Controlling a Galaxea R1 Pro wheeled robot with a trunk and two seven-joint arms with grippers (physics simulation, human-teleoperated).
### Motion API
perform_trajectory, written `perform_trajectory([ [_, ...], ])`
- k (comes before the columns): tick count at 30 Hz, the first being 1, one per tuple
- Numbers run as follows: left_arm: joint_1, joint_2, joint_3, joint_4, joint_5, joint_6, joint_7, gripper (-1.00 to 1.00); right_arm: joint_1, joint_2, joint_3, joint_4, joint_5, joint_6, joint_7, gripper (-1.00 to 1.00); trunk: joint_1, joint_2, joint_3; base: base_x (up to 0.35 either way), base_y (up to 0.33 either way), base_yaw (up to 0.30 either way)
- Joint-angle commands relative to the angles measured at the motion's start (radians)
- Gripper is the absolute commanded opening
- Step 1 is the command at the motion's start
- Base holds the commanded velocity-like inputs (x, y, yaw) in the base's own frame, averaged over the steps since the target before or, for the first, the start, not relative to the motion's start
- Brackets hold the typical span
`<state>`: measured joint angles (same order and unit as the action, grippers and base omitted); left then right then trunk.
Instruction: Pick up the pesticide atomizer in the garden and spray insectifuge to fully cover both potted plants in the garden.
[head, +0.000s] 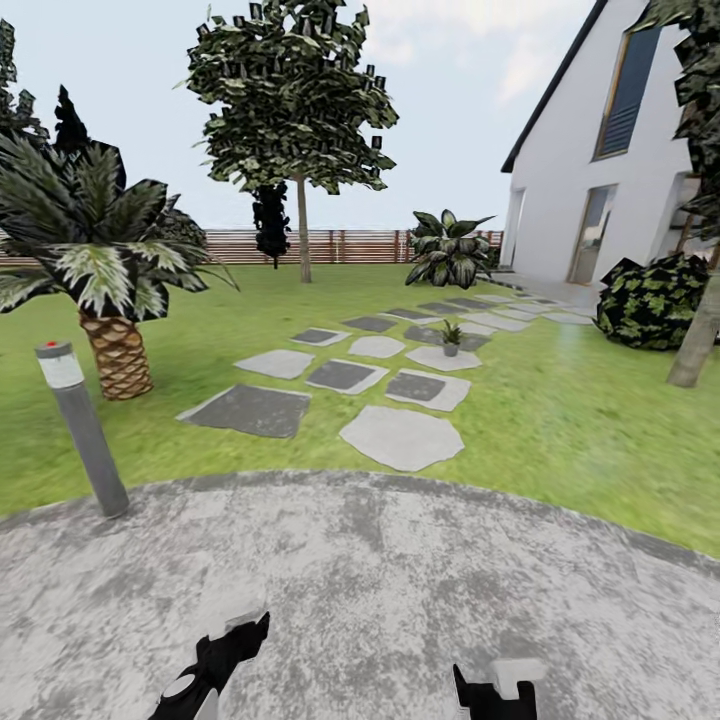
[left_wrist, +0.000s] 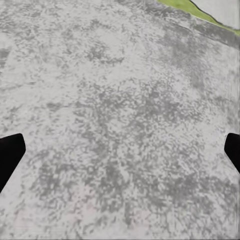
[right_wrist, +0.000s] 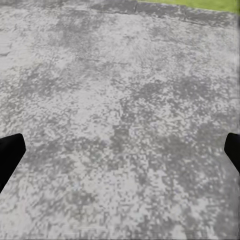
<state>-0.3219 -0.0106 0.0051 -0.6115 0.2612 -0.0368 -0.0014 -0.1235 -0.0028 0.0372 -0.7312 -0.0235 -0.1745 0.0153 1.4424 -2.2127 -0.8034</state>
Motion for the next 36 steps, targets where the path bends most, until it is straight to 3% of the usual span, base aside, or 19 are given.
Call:
perform_trajectory([
  [1, 0.000, 0.000, 0.001, 0.000, 0.007, -0.002, 0.000, 1.00, -0.001, 0.000, 0.001, 0.001, -0.003, -0.003, 0.002, 1.00, 0.000, 0.000, -0.001, 0.326, 0.000, -0.274],
  [20, 0.000, 0.000, 0.002, 0.001, 0.007, -0.003, 0.000, 1.00, -0.001, 0.000, 0.001, 0.001, -0.003, -0.003, 0.002, 1.00, 0.000, 0.000, -0.001, 0.300, 0.000, -0.274],
  [36, 0.000, 0.000, 0.001, 0.000, 0.007, -0.003, 0.000, 1.00, -0.001, 0.000, 0.001, 0.001, -0.003, -0.003, 0.002, 1.00, 0.000, 0.000, -0.001, 0.072, 0.000, -0.274],
])
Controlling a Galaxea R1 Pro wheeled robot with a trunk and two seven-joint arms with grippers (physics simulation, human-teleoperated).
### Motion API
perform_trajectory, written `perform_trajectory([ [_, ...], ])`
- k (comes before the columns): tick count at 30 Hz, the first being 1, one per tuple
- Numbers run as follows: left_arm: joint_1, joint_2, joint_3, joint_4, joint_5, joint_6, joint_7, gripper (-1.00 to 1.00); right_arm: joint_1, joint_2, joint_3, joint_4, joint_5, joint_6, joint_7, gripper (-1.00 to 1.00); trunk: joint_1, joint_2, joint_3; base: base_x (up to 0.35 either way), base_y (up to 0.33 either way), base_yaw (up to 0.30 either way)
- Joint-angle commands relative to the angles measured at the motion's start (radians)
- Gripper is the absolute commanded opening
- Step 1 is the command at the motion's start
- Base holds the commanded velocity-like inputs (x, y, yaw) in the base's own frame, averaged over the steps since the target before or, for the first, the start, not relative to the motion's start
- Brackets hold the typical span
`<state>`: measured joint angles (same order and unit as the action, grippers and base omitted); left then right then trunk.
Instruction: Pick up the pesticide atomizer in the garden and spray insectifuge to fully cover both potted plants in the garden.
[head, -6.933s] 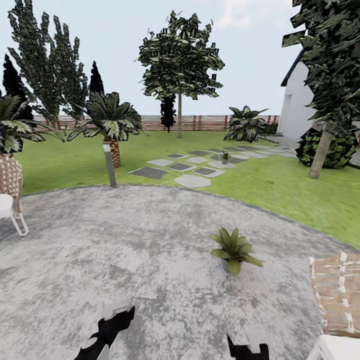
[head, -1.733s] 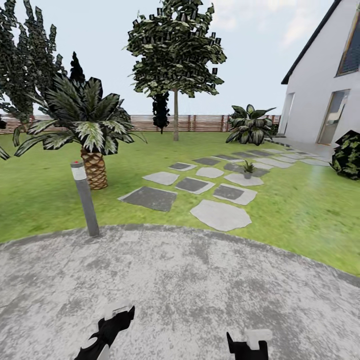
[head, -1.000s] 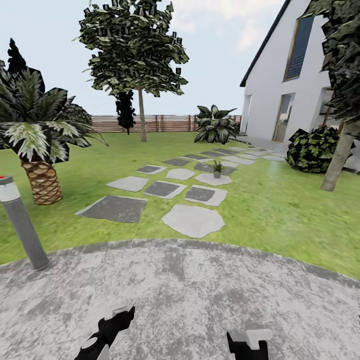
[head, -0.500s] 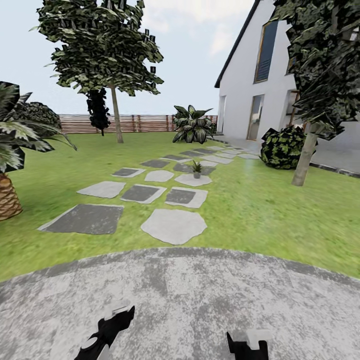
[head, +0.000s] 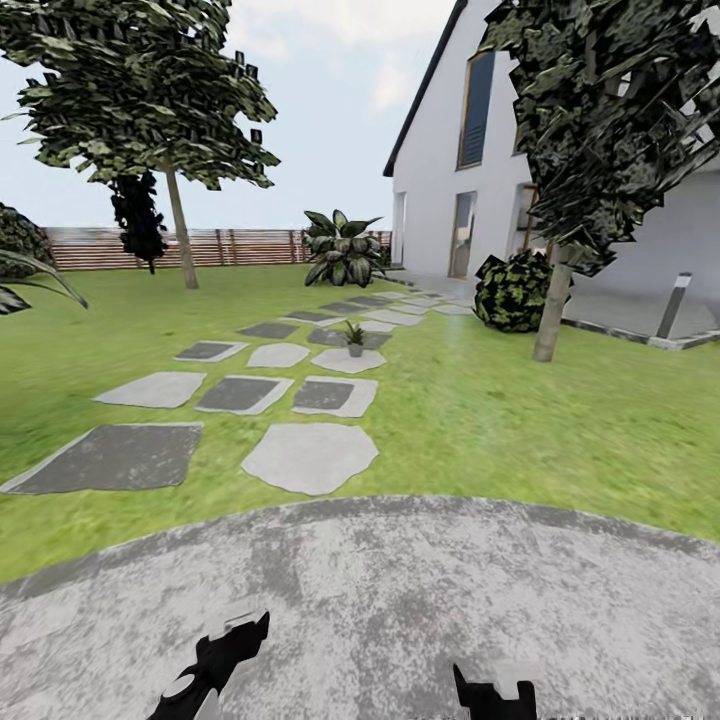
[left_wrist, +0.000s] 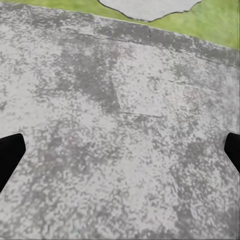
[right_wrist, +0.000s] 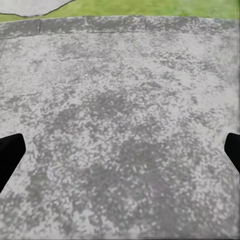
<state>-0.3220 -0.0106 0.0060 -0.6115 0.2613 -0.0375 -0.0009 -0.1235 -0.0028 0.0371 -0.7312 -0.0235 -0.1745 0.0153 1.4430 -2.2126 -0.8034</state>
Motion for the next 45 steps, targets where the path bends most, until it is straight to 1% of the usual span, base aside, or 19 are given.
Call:
perform_trajectory([
  [1, 0.000, 0.000, 0.000, 0.000, 0.007, -0.002, 0.000, 1.00, -0.001, 0.000, 0.001, 0.001, -0.003, -0.003, 0.002, 1.00, 0.000, 0.000, -0.001, 0.005, 0.000, -0.274],
  [9, 0.000, 0.000, 0.000, 0.000, 0.007, -0.002, -0.001, 1.00, -0.001, 0.000, 0.001, 0.001, -0.003, -0.003, 0.002, 1.00, 0.000, 0.000, -0.001, 0.012, 0.000, -0.274],
  [13, 0.000, 0.000, 0.001, 0.000, 0.007, -0.001, -0.001, 1.00, -0.001, -0.001, 0.001, 0.001, -0.003, -0.003, 0.002, 1.00, 0.000, 0.000, -0.001, 0.191, 0.000, -0.274],
  [20, 0.000, 0.000, 0.000, 0.000, 0.007, -0.002, -0.001, 1.00, -0.001, -0.002, 0.001, 0.001, -0.003, -0.004, 0.002, 1.00, 0.000, 0.000, -0.001, 0.302, 0.000, -0.246],
  [32, 0.000, 0.000, -0.001, 0.000, 0.007, -0.002, -0.001, 1.00, -0.001, -0.002, 0.001, 0.001, -0.003, -0.005, 0.002, 1.00, 0.000, 0.000, -0.001, 0.328, 0.000, -0.075],
  [45, 0.000, 0.000, 0.000, 0.000, 0.007, -0.002, -0.001, 1.00, -0.001, -0.002, 0.000, 0.001, -0.003, -0.005, 0.002, 1.00, 0.000, 0.000, -0.001, 0.331, 0.000, -0.251],
])
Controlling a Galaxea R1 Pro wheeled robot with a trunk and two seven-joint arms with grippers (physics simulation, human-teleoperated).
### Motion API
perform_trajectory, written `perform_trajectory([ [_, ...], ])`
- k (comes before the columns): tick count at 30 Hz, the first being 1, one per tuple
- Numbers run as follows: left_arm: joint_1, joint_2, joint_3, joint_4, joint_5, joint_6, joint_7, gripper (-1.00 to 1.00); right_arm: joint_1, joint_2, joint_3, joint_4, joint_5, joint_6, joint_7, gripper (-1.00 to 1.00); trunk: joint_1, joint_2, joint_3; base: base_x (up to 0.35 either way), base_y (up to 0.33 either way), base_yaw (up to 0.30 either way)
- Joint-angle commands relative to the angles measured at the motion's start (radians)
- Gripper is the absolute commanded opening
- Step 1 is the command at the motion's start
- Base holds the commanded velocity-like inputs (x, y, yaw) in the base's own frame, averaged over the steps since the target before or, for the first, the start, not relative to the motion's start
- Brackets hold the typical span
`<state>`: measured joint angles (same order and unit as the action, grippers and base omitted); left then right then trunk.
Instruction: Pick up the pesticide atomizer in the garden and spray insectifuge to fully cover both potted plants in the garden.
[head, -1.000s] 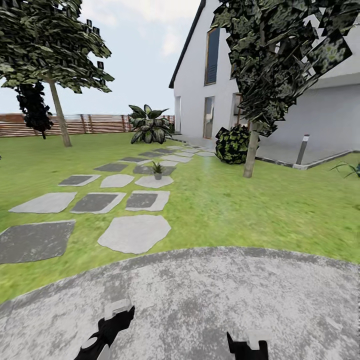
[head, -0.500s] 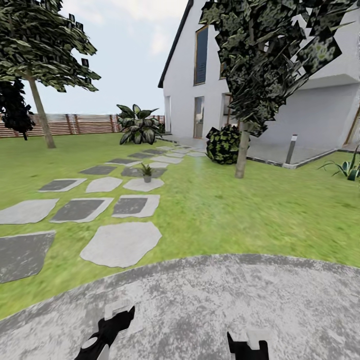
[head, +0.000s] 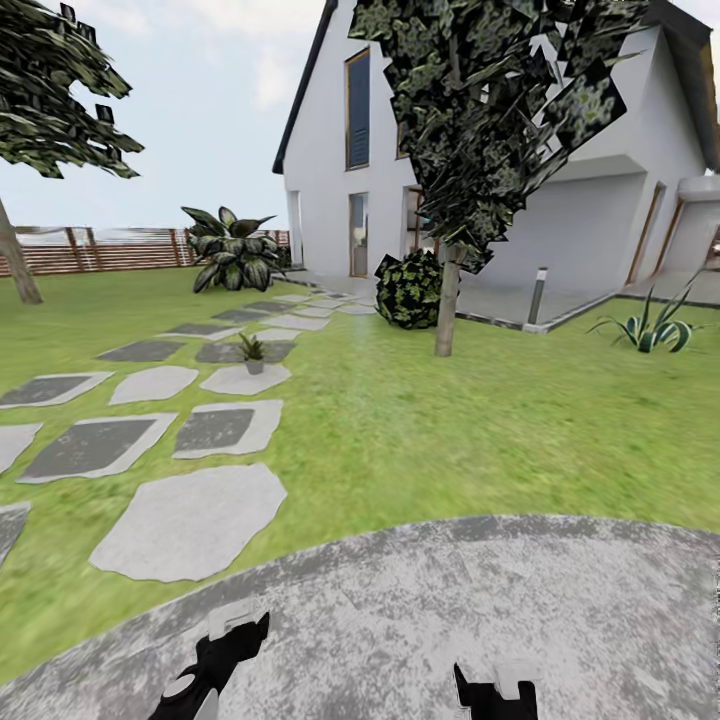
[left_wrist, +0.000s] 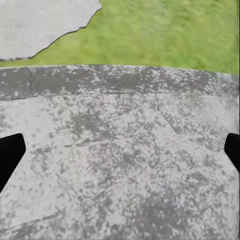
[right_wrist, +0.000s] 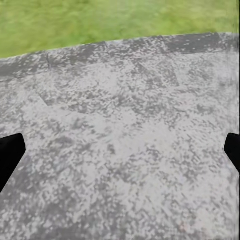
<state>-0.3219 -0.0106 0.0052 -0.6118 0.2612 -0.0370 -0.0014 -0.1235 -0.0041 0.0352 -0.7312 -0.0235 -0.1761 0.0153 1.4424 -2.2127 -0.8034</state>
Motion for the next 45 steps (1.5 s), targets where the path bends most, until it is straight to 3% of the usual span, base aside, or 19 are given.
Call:
perform_trajectory([
  [1, 0.000, 0.000, 0.001, 0.000, 0.007, -0.003, 0.000, 1.00, -0.001, 0.000, 0.002, 0.001, -0.003, -0.003, 0.002, 1.00, 0.000, 0.000, -0.001, 0.331, 0.000, -0.271],
  [45, 0.000, 0.000, 0.001, 0.001, 0.007, -0.002, 0.000, 1.00, -0.001, -0.001, 0.002, 0.001, -0.003, -0.003, 0.003, 1.00, 0.000, 0.000, -0.001, 0.306, 0.000, -0.272],
])
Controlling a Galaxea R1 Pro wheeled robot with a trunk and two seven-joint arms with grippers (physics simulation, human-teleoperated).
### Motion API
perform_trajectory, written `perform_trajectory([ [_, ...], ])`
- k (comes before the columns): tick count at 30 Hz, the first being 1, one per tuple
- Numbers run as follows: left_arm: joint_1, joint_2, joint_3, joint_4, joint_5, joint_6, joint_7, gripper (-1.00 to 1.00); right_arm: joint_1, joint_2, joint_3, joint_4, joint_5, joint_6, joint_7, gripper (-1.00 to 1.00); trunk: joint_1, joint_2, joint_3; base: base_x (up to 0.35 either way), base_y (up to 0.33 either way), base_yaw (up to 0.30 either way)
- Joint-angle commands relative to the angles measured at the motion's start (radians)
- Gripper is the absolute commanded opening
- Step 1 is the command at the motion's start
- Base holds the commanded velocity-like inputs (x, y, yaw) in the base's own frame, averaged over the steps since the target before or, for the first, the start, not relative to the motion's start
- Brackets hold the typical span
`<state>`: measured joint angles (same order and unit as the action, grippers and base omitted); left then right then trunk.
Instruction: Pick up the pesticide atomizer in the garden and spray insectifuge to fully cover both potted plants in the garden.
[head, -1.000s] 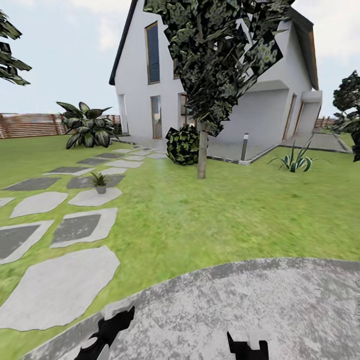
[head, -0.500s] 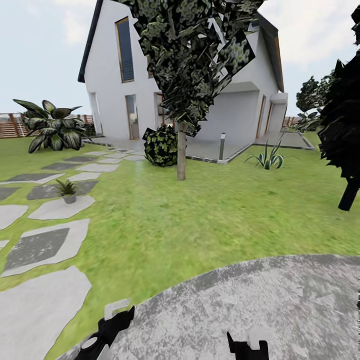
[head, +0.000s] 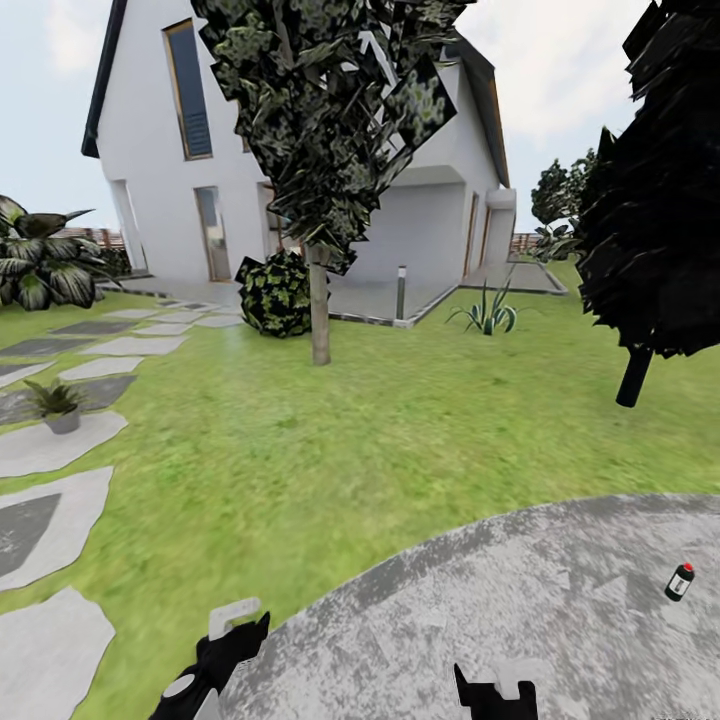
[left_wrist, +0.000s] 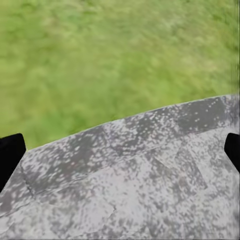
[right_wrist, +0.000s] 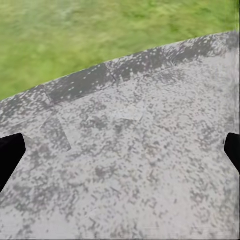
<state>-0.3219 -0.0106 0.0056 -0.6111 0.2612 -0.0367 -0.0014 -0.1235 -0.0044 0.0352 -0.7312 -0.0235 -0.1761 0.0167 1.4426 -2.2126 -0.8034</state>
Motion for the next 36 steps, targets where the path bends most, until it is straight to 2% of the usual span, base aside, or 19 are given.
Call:
perform_trajectory([
  [1, 0.000, 0.000, 0.000, 0.000, 0.007, -0.002, 0.000, 1.00, -0.001, 0.000, 0.002, 0.001, -0.003, -0.003, 0.002, 1.00, 0.000, 0.000, -0.001, 0.246, 0.000, -0.272],
  [9, 0.000, 0.000, 0.000, 0.000, 0.007, -0.003, 0.000, 1.00, -0.001, 0.000, 0.002, 0.001, -0.003, -0.003, 0.000, 1.00, 0.000, 0.000, -0.001, 0.242, 0.000, -0.232],
  [29, 0.000, 0.000, 0.000, -0.001, 0.007, -0.003, 0.000, 1.00, 0.002, 0.001, 0.002, -0.002, -0.003, -0.003, -0.003, 1.00, 0.000, 0.000, 0.002, 0.222, 0.000, -0.009],
  [36, 0.000, 0.000, 0.000, -0.001, 0.007, -0.002, -0.001, 1.00, 0.000, 0.001, 0.002, 0.000, -0.003, -0.002, -0.003, 1.00, 0.000, 0.000, 0.002, 0.079, 0.000, -0.173],
])
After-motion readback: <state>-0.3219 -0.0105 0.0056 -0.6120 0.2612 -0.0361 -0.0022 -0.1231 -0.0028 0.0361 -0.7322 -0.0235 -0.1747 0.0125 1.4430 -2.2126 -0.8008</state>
